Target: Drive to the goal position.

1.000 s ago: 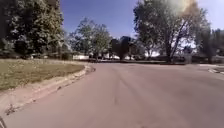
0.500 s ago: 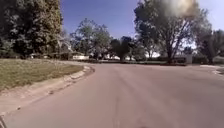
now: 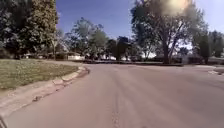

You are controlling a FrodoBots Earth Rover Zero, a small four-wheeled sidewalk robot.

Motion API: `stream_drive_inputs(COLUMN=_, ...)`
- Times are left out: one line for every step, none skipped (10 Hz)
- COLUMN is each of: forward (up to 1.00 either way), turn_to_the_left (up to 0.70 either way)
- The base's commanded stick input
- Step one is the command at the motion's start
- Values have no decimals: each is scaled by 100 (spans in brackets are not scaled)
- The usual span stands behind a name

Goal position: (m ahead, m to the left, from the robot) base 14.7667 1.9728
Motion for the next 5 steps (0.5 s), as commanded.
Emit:
stream_drive_inputs(forward=70, turn_to_the_left=0)
stream_drive_inputs(forward=70, turn_to_the_left=0)
stream_drive_inputs(forward=70, turn_to_the_left=0)
stream_drive_inputs(forward=70, turn_to_the_left=0)
stream_drive_inputs(forward=70, turn_to_the_left=0)
